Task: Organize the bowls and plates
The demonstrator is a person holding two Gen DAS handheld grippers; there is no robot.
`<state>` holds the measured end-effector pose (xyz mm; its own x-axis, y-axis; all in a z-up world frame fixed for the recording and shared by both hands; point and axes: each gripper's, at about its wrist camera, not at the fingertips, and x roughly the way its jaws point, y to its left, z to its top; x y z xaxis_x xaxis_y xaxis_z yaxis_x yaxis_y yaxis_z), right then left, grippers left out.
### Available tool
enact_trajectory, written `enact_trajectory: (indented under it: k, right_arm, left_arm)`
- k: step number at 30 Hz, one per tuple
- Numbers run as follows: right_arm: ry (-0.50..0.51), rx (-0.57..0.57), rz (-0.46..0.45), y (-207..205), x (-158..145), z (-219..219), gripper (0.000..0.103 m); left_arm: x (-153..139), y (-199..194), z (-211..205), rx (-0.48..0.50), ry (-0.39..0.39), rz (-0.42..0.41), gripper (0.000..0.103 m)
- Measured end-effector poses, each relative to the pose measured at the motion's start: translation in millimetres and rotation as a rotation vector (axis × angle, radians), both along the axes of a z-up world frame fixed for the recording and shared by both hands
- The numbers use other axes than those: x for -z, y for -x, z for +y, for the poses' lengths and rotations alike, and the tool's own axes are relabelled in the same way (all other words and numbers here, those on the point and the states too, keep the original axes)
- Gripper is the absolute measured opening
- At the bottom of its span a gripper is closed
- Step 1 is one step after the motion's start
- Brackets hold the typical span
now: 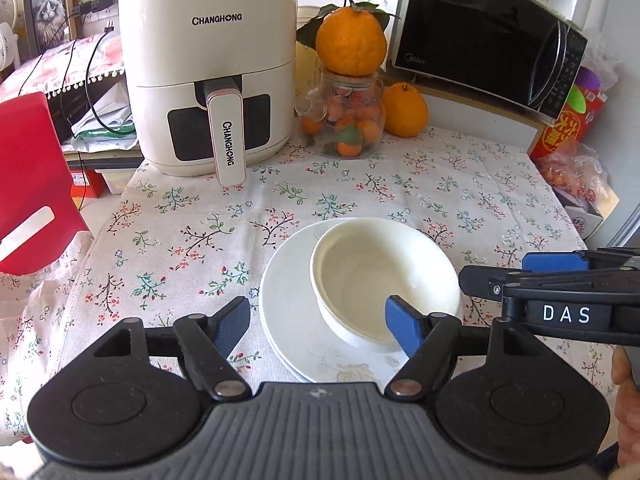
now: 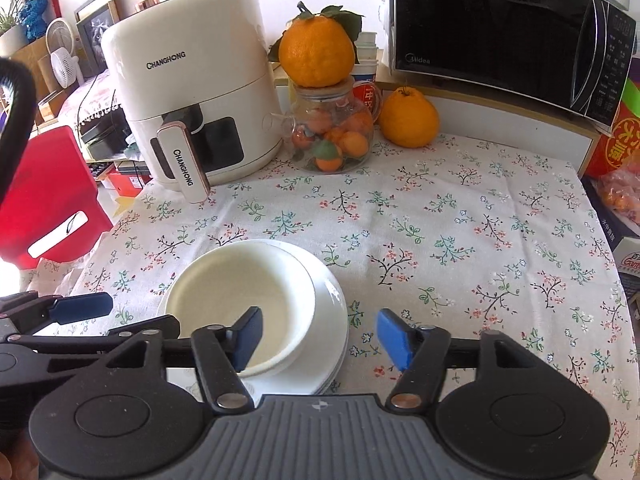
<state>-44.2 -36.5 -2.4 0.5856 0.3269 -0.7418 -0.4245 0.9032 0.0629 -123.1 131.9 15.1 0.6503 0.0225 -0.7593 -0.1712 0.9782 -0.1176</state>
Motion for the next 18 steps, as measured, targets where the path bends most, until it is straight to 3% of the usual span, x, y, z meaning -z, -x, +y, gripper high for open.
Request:
enact_trajectory:
  k: [5, 8, 18]
  right_arm:
    - [0.026, -0.019, -0.014, 32.9, 0.1, -15.1, 0.076]
    - [0.044, -0.032, -0.027, 51.0, 1.4, -22.2, 0.083]
    - [0.031, -0.001, -0.010, 73.5, 8.3, -29.4, 0.086]
  left_arm:
    - [3.0, 28.0, -2.5, 0.050, 0.033, 0.022, 0.094]
    - [6.5, 37.0, -3.9, 0.073, 0.036, 0.039, 0.100]
    - [4.8, 52.6, -13.1, 0.119, -0.024, 0.017, 0.103]
